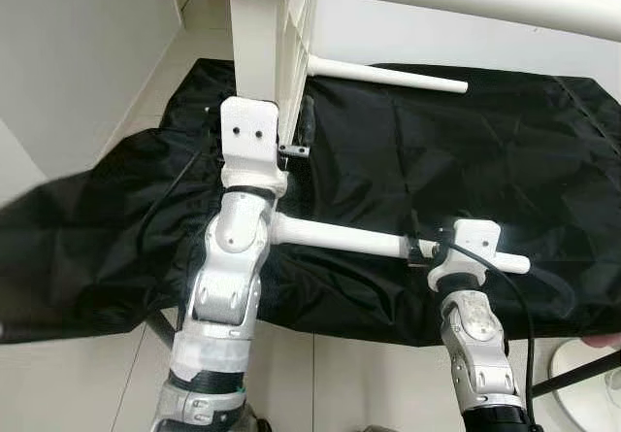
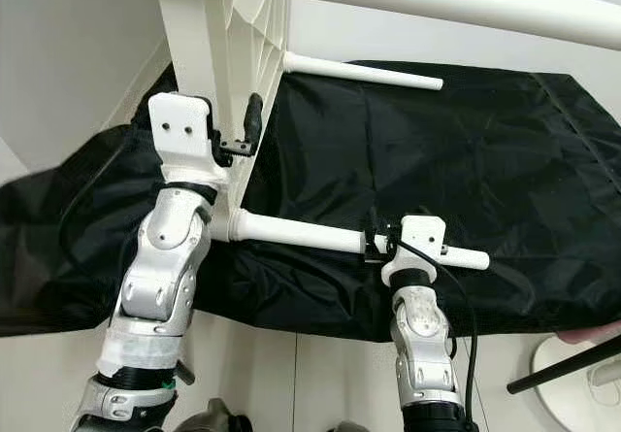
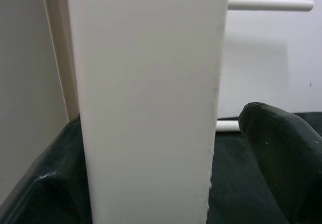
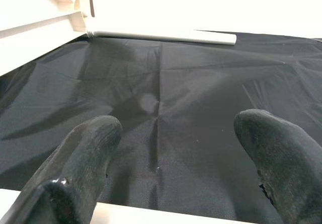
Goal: Building children table
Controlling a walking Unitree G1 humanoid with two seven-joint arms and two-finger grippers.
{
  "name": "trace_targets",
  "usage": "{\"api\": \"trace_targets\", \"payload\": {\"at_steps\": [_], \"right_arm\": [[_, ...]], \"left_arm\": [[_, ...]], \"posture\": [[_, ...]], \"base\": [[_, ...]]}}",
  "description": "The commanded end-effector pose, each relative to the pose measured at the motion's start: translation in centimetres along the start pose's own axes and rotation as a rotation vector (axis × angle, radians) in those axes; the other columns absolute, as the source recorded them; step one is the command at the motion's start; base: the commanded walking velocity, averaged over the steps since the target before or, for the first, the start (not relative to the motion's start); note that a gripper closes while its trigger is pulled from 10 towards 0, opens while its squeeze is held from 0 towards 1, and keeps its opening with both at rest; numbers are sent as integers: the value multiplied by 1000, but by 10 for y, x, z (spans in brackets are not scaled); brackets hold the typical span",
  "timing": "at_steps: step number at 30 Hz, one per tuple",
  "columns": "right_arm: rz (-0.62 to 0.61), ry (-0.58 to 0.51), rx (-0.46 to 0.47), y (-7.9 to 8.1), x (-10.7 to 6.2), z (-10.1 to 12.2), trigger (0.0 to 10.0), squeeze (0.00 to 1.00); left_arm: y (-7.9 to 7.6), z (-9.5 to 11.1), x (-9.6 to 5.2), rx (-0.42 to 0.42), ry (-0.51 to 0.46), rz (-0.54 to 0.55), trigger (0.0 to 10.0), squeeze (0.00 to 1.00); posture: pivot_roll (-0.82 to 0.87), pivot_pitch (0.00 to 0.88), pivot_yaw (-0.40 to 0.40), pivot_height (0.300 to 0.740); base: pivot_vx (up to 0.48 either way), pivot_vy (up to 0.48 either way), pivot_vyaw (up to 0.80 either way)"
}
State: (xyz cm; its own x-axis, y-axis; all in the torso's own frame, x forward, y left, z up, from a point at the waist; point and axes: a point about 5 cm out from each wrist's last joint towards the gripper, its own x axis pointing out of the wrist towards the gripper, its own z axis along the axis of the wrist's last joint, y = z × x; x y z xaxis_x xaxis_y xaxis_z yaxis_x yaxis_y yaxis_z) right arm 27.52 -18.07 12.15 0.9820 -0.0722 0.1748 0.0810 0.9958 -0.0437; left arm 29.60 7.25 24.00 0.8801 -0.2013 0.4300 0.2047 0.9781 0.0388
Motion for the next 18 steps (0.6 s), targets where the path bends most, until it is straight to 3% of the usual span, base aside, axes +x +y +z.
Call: {"api": "trace_targets", "payload": {"at_steps": [1, 4, 6, 8, 11, 18], "right_arm": [[-4, 14, 1, -1, 0, -2, 10000, 0], [-4, 14, 1, -1, 0, -2, 10000, 0], [7, 17, 4, 2, 0, -3, 10000, 0], [7, 17, 4, 2, 0, -3, 10000, 0], [25, 21, 5, 5, 1, -4, 10000, 0], [58, 21, 0, 8, 3, -4, 10000, 0]], "left_arm": [[-10, -5, -5, 17, 35, -199, 10000, 0], [-10, -5, -5, 17, 35, -199, 10000, 0], [3, -10, -16, 71, 70, -137, 10000, 0], [3, -10, -16, 71, 70, -137, 10000, 0], [9, -16, -34, 97, 123, -84, 10000, 0], [14, -21, -49, 148, 155, -88, 10000, 0]], "posture": [[-48, 42, 32, 740], [-48, 42, 32, 740], [-23, 50, 26, 740], [-23, 50, 26, 740], [-6, 54, 17, 740], [25, 48, -5, 740]], "base": [[0, 0, 0], [0, 0, 0], [0, 0, 0], [0, 0, 0], [0, 0, 0], [0, 0, 0]]}}
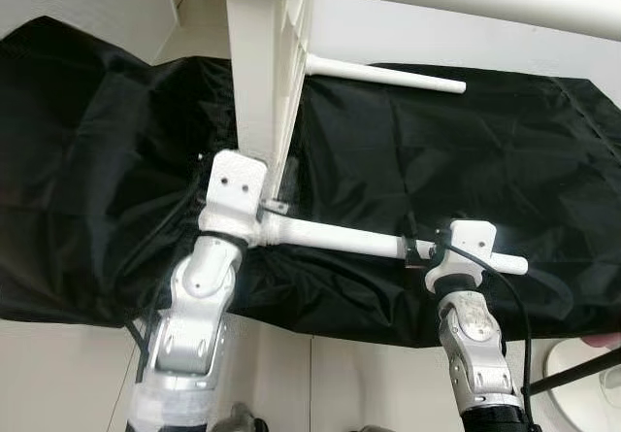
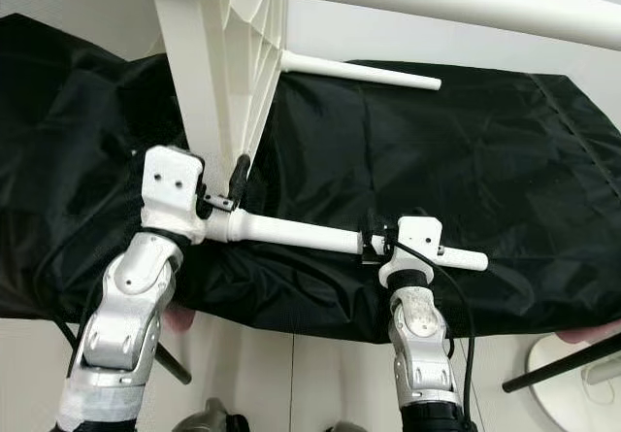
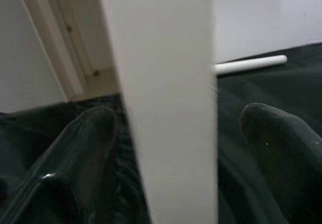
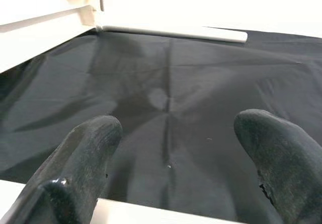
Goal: Building children table
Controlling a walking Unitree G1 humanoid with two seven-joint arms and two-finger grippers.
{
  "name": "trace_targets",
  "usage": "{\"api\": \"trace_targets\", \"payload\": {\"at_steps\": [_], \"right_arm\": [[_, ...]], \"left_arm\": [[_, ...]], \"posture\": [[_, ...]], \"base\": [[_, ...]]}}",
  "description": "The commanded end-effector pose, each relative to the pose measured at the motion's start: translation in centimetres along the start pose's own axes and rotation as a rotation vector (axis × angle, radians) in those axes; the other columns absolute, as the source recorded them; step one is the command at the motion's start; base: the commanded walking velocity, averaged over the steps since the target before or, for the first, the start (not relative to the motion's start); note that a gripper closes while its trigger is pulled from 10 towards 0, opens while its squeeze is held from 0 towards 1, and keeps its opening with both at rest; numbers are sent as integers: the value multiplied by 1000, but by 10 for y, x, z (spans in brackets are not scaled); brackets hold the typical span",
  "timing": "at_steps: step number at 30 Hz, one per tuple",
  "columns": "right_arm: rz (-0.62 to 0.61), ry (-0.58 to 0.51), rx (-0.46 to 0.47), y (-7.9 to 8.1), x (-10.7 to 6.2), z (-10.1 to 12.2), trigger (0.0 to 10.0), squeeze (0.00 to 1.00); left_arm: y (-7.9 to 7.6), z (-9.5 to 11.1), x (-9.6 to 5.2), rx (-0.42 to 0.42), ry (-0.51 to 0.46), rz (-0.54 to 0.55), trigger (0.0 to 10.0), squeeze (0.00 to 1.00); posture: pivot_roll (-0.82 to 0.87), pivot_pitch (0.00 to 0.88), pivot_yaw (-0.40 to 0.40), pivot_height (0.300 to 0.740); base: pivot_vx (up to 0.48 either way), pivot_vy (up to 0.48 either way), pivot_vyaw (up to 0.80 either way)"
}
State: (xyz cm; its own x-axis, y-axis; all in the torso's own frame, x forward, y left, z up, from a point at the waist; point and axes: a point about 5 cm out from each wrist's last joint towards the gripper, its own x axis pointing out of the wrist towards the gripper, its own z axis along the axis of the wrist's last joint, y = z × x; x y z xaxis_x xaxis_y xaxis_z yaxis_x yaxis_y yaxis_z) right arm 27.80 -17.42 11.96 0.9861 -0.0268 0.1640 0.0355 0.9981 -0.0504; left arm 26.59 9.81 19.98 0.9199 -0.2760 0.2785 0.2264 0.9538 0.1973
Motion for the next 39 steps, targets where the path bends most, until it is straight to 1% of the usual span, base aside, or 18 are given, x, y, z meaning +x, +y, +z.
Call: {"api": "trace_targets", "payload": {"at_steps": [1, 2, 4, 7, 9, 10, 11, 16, 19, 21, 22, 23, 27, 29, 30, 34, 35, 39], "right_arm": [[22, 13, -1, 3, 2, -2, 10000, 0], [22, 13, -1, 3, 2, -2, 10000, 0], [51, 7, -6, 6, 6, 0, 10000, 0], [57, 6, -8, 6, 8, 0, 10000, 0], [68, 5, -13, 6, 9, 0, 10000, 0], [68, 5, -13, 6, 9, 0, 10000, 0], [74, 8, -18, 6, 9, -1, 10000, 0], [79, 12, -24, 5, 9, -2, 10000, 0], [79, 15, -30, 6, 9, -4, 10000, 0], [79, 15, -30, 6, 9, -4, 10000, 0], [80, 16, -31, 7, 8, -5, 10000, 0], [86, 17, -30, 9, 7, -5, 10000, 0], [101, 3, -23, 15, 5, -4, 10000, 0], [101, 3, -23, 15, 5, -4, 10000, 0], [88, -30, -13, 18, 6, 1, 10000, 0], [78, -44, -7, 19, 6, 3, 10000, 0], [42, -47, 4, 20, 3, 1, 10000, 0], [32, -52, 11, 22, -1, -2, 10000, 0]], "left_arm": [[-2, 1, -3, 12, 6, -9, 10000, 0], [-2, 1, -3, 12, 6, -9, 10000, 0], [-1, -2, -13, 23, 29, -38, 10000, 0], [0, -3, -16, 27, 34, -48, 10000, 0], [2, -4, -23, 39, 50, -74, 10000, 0], [2, -4, -23, 39, 50, -74, 10000, 0], [2, -4, -32, 61, 64, -119, 10000, 0], [5, -7, -40, 75, 93, -147, 10000, 0], [2, -10, -44, 54, 106, -191, 10000, 0], [2, -10, -44, 54, 106, -191, 10000, 0], [-2, -12, -46, 35, 115, -221, 10000, 0], [-7, -16, -47, 62, 134, -263, 10000, 0], [-14, -26, -45, 95, 172, -288, 10000, 0], [-14, -26, -45, 95, 172, -288, 10000, 0], [-18, -32, -38, 75, 186, -285, 10000, 0], [-20, -34, -35, 60, 190, -283, 10000, 0], [-25, -39, -31, 28, 203, -283, 10000, 0], [-29, -45, -29, 20, 212, -278, 10000, 0]], "posture": [[25, 48, -5, 740], [25, 48, -5, 740], [42, 44, -21, 740], [46, 42, -23, 740], [55, 38, -27, 740], [55, 38, -27, 740], [59, 37, -29, 740], [64, 32, -29, 740], [64, 25, -30, 740], [64, 25, -30, 740], [65, 20, -32, 740], [65, 20, -32, 740], [57, 4, -28, 740], [57, 4, -28, 740], [51, 0, -22, 740], [47, 0, -18, 740], [43, 0, -15, 740], [35, 0, -7, 740]], "base": [[0, 0, 0], [0, 0, 0], [0, 0, 0], [0, 0, 0], [0, 0, 0], [0, 0, 0], [0, 0, 0], [0, 0, 0], [0, 0, 0], [0, 0, 0], [0, 0, 0], [0, 0, 0], [0, 0, 0], [0, 0, 0], [0, 0, 0], [0, 0, 0], [0, 0, 0], [0, 0, 0]]}}
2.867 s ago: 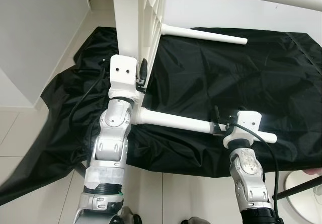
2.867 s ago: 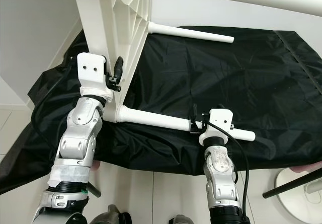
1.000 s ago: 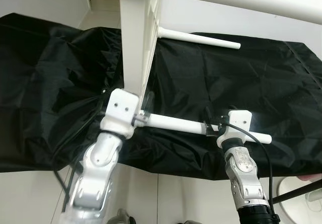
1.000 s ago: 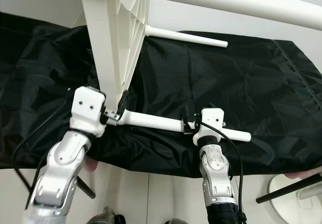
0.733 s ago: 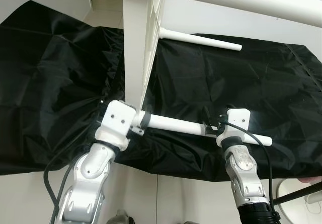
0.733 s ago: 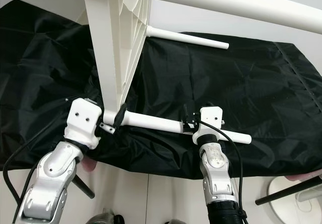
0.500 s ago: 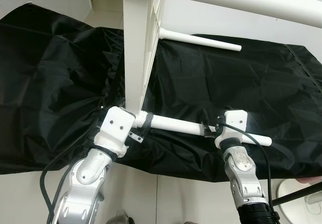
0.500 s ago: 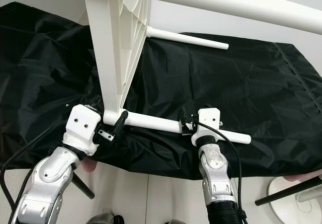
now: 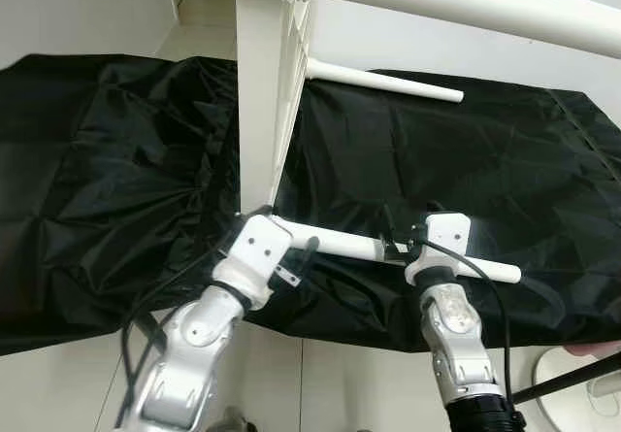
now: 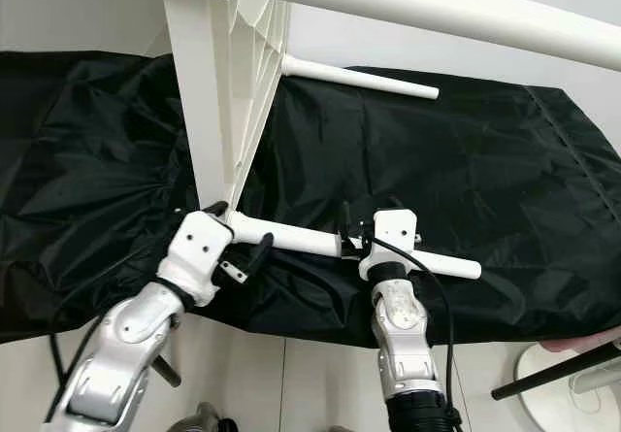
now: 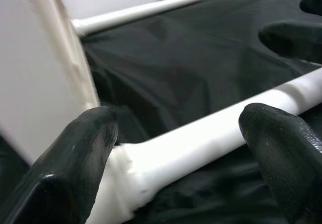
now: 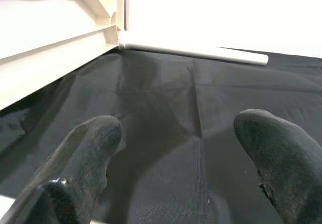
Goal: Building children table
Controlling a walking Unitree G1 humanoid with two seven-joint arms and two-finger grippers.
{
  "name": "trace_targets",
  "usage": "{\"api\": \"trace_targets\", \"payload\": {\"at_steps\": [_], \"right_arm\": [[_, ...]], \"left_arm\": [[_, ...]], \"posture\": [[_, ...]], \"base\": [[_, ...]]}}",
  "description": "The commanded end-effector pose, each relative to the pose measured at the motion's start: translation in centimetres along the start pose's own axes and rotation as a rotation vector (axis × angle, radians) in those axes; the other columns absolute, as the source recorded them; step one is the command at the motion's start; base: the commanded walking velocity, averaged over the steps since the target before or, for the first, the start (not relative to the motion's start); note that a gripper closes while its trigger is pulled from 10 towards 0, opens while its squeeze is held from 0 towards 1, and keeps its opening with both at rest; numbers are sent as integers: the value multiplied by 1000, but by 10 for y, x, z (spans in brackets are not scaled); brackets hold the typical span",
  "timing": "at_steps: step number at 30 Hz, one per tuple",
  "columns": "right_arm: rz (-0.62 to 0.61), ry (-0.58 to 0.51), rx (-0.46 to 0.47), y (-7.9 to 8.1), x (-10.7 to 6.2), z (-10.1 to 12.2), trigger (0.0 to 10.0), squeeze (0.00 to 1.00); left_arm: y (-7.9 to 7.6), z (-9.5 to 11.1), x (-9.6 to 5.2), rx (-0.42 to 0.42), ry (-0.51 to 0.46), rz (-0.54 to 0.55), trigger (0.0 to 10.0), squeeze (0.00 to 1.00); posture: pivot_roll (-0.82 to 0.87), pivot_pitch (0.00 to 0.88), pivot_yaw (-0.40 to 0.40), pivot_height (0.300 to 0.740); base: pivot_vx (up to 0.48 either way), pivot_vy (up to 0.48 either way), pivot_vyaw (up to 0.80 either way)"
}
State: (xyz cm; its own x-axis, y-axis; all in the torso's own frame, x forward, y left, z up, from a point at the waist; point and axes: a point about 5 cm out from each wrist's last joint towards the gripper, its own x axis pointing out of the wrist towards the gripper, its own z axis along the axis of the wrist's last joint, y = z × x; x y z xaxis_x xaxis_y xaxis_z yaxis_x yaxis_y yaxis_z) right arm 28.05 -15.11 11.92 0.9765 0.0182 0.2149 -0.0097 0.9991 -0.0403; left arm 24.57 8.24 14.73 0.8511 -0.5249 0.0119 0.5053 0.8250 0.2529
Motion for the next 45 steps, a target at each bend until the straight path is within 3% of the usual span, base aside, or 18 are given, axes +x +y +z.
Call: {"api": "trace_targets", "payload": {"at_steps": [1, 6, 11, 18, 24, 45], "right_arm": [[-8, -12, -16, 1, -4, -2, 10000, 0], [6, -17, -45, 8, -9, -6, 10000, 0], [1, -28, -50, 12, -10, -5, 10000, 0], [-12, -59, -20, 17, -17, -4, 10000, 0], [3, -71, -8, 22, -20, -3, 10000, 0], [-24, -95, -17, 17, -18, 2, 10000, 0]], "left_arm": [[0, -5, 3, 2, 6, 42, 10000, 0], [-2, -18, 10, 14, 40, 87, 10000, 0], [1, -20, 17, -33, 49, 115, 10000, 0], [3, -16, 19, -102, -57, 106, 10000, 0], [-5, -10, 17, -64, -125, 87, 10000, 0], [-2, -6, 19, -96, -182, 112, 10000, 0]], "posture": [[35, 0, -7, 740], [23, 0, 3, 740], [15, 0, 9, 740], [13, 0, 18, 740], [18, 0, 11, 740], [19, 0, 1, 740]], "base": [[0, 0, 0], [0, 0, 0], [0, 0, 0], [0, 0, 0], [0, 0, 0], [0, 0, 0]]}}
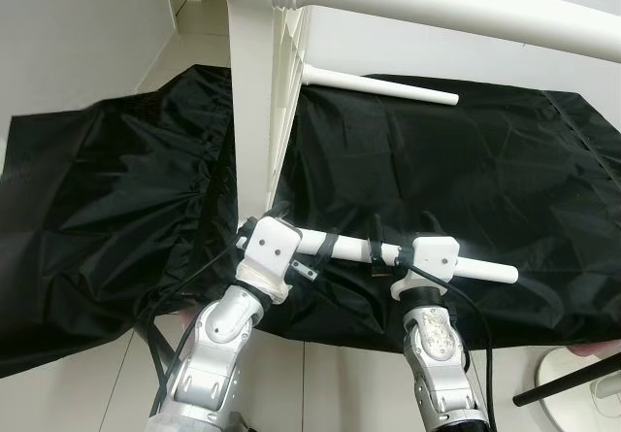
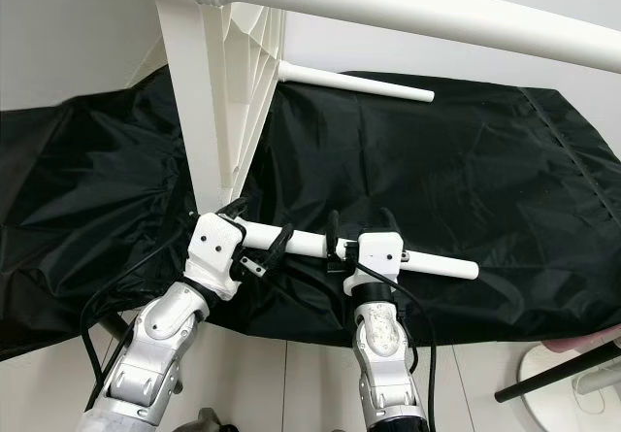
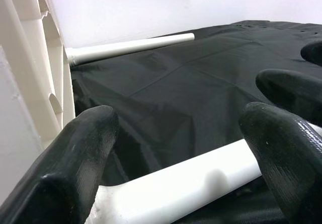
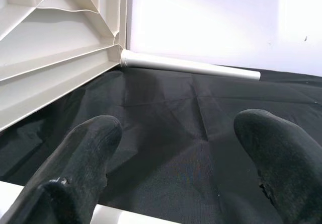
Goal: Building children table
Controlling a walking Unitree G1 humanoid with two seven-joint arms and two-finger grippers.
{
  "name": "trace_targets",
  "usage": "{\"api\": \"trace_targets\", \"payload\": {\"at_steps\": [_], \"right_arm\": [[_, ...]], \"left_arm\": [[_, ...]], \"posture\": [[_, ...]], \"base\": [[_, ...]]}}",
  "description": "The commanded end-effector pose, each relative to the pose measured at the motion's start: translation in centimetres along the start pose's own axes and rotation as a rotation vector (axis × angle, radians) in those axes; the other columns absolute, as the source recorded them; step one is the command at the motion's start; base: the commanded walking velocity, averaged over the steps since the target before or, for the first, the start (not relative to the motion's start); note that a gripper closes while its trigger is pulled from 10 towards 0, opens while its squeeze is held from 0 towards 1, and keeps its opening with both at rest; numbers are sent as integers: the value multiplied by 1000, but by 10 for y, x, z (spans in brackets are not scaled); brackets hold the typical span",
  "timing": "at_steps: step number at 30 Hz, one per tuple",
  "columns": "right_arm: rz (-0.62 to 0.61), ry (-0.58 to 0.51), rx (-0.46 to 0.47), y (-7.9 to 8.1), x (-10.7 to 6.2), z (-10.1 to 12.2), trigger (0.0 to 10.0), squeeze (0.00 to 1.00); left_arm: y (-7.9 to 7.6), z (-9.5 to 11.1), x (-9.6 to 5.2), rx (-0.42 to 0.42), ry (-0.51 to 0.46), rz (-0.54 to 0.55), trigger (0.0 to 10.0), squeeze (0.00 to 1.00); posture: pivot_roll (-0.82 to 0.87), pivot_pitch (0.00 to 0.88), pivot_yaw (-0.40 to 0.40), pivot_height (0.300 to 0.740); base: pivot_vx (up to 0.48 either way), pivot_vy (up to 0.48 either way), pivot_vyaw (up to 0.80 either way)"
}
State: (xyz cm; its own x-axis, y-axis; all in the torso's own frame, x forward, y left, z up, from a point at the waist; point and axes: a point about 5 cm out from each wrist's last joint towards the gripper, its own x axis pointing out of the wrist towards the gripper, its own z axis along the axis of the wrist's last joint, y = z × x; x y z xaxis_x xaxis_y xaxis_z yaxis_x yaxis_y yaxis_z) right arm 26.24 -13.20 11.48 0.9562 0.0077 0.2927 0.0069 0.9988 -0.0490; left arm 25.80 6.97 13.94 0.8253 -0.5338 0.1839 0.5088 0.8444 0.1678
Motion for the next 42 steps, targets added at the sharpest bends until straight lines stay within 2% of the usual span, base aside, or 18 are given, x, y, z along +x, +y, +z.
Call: {"api": "trace_targets", "payload": {"at_steps": [1, 12, 25, 26, 27, 28, 31, 32, 33, 34, 37, 39, 41, 42], "right_arm": [[-12, -12, -8, -3, -1, 1, 10000, 0], [-37, 7, -27, -13, -1, 0, 10000, 0], [-37, 5, -29, -12, 2, 1, 10000, 0], [-33, 2, -28, -12, 1, 1, 10000, 478], [-33, 2, -28, -12, 1, 1, 10000, 478], [-32, -3, -31, -12, 1, 2, 10000, 1000], [-33, -7, -40, -13, 1, 3, 10000, 1000], [-41, -15, -63, -14, 1, 4, 10000, 176], [-41, -15, -63, -14, 1, 4, 10000, 176], [-56, -24, -89, -16, 2, 6, 10000, 0], [-110, -46, -137, -27, 2, 10, 10000, 0], [-110, -46, -137, -27, 2, 10, 10000, 0], [-157, -55, -161, -37, 3, 12, 10000, 0], [-157, -55, -161, -37, 3, 12, 10000, 0]], "left_arm": [[5, 0, 1, -1, -5, 99, 10000, 0], [10, 1, 2, -2, -4, 121, 10000, 0], [11, 1, 2, 9, -4, 116, 10000, 0], [10, 1, 2, -11, -5, 107, 10000, 1000], [10, 1, 2, -11, -5, 107, 10000, 1000], [10, 1, 2, -21, 0, 100, 10000, 1000], [9, 1, 2, -27, 3, 91, 10000, 1000], [5, -1, 2, -31, 27, 55, 10000, 929], [5, -1, 2, -31, 27, 55, 10000, 929], [-1, -1, 2, -28, 46, 3, 10000, 0], [-11, -2, 1, -69, 93, -104, 10000, 0], [-11, -2, 1, -69, 93, -104, 10000, 0], [-16, 0, -1, -90, 111, -192, 10000, 0], [-16, 0, -1, -90, 111, -192, 10000, 0]], "posture": [[20, 0, -2, 740], [16, 0, -7, 740], [22, 0, -11, 740], [21, 0, -11, 740], [21, 0, -11, 740], [20, 0, -11, 740], [20, 0, -11, 740], [19, 0, -11, 740], [19, 0, -11, 740], [18, 1, -8, 740], [18, 2, -8, 740], [18, 2, -8, 740], [16, 6, -2, 740], [16, 6, -2, 740]], "base": [[0, 0, 0], [0, 0, 0], [0, 0, 0], [0, 0, 0], [0, 0, 0], [0, 0, 0], [0, 0, 0], [0, 0, 0], [0, 0, 0], [0, 0, 0], [0, 0, 0], [0, 0, 0], [0, 0, 0], [0, 0, 0]]}}
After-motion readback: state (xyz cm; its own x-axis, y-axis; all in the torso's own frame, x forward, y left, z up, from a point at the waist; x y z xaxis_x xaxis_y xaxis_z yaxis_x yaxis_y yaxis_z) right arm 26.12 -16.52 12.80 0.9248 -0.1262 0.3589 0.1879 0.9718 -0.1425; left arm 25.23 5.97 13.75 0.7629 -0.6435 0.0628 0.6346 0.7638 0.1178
